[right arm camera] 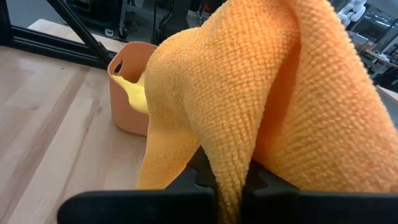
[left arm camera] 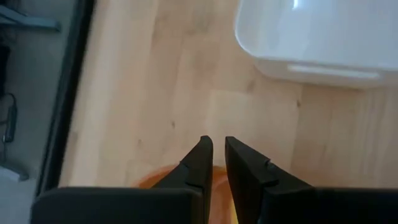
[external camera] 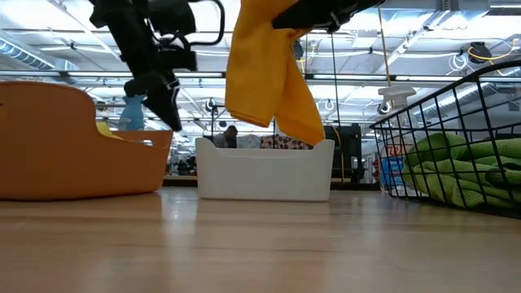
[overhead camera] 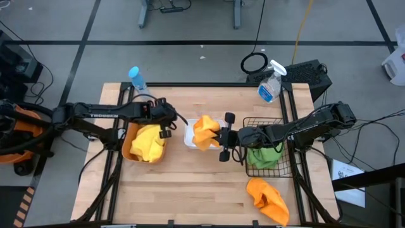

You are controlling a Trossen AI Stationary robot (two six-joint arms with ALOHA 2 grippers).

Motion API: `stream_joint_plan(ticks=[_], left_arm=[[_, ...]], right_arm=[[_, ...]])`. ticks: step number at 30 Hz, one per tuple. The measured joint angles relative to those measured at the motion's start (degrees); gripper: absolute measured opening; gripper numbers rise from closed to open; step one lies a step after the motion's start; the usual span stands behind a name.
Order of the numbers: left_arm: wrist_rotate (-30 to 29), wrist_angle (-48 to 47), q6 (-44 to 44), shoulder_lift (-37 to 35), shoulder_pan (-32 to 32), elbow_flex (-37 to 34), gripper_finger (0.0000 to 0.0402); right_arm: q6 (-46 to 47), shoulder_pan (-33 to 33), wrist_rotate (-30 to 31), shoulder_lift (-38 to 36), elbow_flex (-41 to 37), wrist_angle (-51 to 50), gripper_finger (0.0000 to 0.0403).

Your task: Sort microfiber towel by color & place in baskets

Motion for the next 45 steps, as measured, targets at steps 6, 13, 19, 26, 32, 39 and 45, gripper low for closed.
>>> stream_joint_plan(ticks=[6, 13, 19, 26, 32, 39, 45], left_arm=[[-3.03, -1.28, -0.01, -3.06, -0.02, 0.1, 0.005], [-5.0, -2.2, -1.23, -8.96, -0.28, 0.18, 0.005], [2.48, -0.97, -9.39, -14.31, -5.75, 1.15, 0.005], [4.7, -1.75, -18.39, -13.68, -20.84, -0.63, 0.0049], [2.87, 0.06, -28.25, -12.46, -34.4, -0.63, 0.0049], [-0.14, 2.94, -37.91, -8.3, -44.91, -0.63, 0.0049], [-5.31, 5.36, -39.24, -3.48, -49.38, -0.63, 0.0049]], right_arm=[[-0.08, -0.15, -0.01, 0.0, 0.0, -0.47, 0.0], [-1.35, -0.24, 0.0, 0.0, 0.0, -0.75, 0.0], [-1.86, -2.53, -0.09, 0.0, 0.0, -1.18, 0.0], [-1.18, -5.39, -2.25, 2.89, 0.02, -0.86, 0.0], [-1.39, -6.06, -1.87, 5.44, 0.02, 0.38, 0.0], [-1.01, -7.23, -1.8, 7.47, 0.02, 0.06, 0.0], [0.06, -7.23, -2.32, 8.63, 0.02, -0.43, 0.0]])
